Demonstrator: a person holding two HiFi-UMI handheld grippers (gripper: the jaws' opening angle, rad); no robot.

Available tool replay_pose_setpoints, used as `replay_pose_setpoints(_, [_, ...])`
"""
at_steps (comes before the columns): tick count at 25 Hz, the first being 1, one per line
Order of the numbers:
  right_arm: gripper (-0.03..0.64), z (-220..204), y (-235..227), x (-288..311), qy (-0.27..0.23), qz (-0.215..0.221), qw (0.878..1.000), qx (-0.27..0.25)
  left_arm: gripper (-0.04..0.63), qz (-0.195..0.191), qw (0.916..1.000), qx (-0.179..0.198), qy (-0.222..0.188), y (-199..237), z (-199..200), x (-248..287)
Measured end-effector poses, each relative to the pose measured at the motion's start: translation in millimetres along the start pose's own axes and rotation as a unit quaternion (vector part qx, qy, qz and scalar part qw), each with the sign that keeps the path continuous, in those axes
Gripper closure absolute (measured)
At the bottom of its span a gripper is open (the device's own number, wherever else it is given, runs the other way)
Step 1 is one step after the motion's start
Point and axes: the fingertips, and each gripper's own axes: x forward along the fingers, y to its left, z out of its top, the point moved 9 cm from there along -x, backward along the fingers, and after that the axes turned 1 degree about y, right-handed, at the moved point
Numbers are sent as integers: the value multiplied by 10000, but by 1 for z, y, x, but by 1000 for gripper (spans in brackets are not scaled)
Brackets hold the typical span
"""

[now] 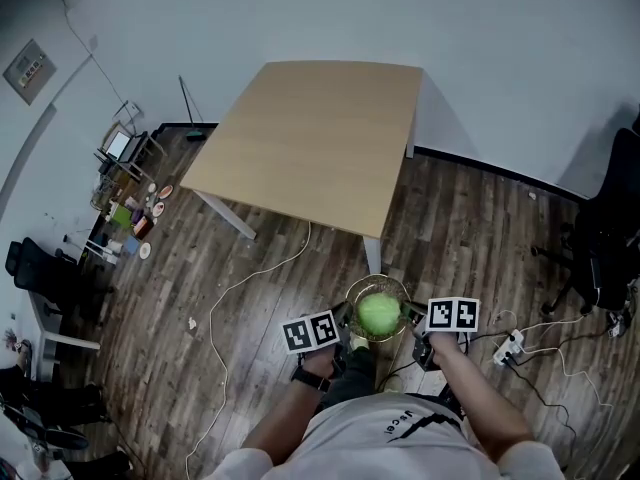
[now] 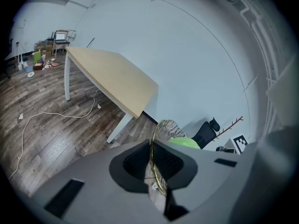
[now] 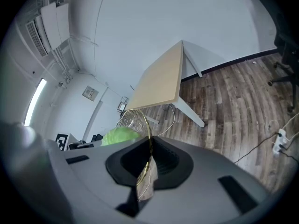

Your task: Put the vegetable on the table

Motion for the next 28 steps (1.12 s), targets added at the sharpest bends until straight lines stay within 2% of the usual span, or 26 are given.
replay_pose_setpoints(15, [592, 118, 29, 103, -407, -291, 9983, 292, 566, -250, 9979, 442, 393, 54, 163, 73])
replay_pose_setpoints(22, [592, 161, 31, 127, -432, -381, 9979, 310, 568, -266, 9976, 438, 470, 63, 205, 101])
replay_pose_setpoints(28, [592, 207, 17, 154, -230, -384, 9986, 297, 568, -108, 9982, 320, 491, 69, 237, 137])
